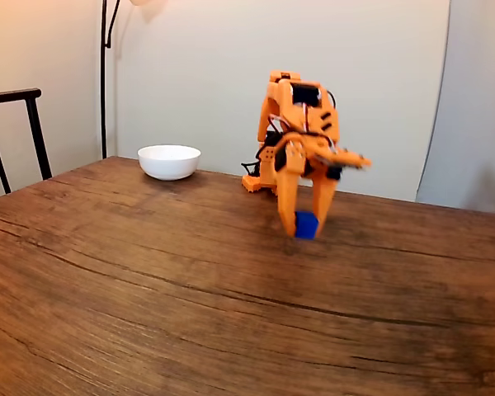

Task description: Grasp the cube and drop it in the bowl

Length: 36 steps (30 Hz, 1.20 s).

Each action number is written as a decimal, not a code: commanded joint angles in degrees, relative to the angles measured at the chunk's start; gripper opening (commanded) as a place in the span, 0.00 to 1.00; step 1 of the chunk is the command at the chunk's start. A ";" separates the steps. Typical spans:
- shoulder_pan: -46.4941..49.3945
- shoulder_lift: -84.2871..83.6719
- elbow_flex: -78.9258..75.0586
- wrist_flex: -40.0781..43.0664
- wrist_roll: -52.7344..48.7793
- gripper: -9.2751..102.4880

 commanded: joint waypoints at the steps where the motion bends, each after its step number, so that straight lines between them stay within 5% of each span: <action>1: 1.49 5.10 -3.78 2.20 0.44 0.11; 36: 38.32 42.98 -3.69 48.69 20.30 0.11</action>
